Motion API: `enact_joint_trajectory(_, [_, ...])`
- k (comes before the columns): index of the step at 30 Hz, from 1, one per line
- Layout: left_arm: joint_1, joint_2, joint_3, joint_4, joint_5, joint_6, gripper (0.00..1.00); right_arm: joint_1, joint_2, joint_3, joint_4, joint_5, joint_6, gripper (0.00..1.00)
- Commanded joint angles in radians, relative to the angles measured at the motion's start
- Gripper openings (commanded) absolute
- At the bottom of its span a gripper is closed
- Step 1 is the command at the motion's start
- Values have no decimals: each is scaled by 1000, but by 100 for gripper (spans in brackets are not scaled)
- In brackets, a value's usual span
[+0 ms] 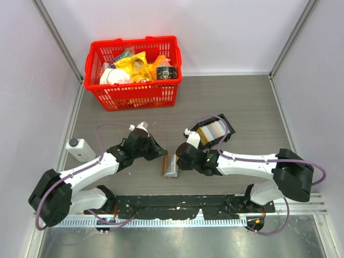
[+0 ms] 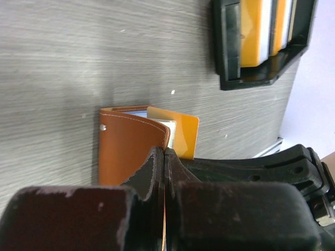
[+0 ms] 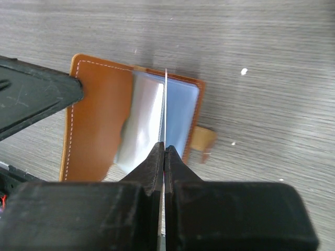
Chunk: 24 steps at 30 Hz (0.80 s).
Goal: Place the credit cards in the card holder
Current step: Open the card holder at the center of the board.
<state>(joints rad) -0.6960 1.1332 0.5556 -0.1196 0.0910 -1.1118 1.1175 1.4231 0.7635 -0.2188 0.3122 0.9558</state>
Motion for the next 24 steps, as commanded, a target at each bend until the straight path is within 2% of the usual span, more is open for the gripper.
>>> enact_joint_trajectory(1, [-20,31,57,138,3,-7,0,-7,-93,29,-97,143,1,1])
enact_joint_trajectory(6, [-19,-39,-25,57,-112,44,0,-7,-121,60,-119,174,-18,1])
enact_joint_trajectory(11, [-20,-105,-127,23,-184,69,0,-7,-52,37,44,-17,-43,1])
enact_joint_trajectory(15, [-19,-164,-195,-8,-227,73,0,-1,-20,51,114,-48,-48,1])
enact_joint_trajectory(22, [-19,-253,-203,-133,-287,104,0,-1,97,97,133,-110,-35,1])
enact_joint_trajectory(24, [-17,-245,-197,-158,-292,113,0,-1,112,73,199,-146,-23,1])
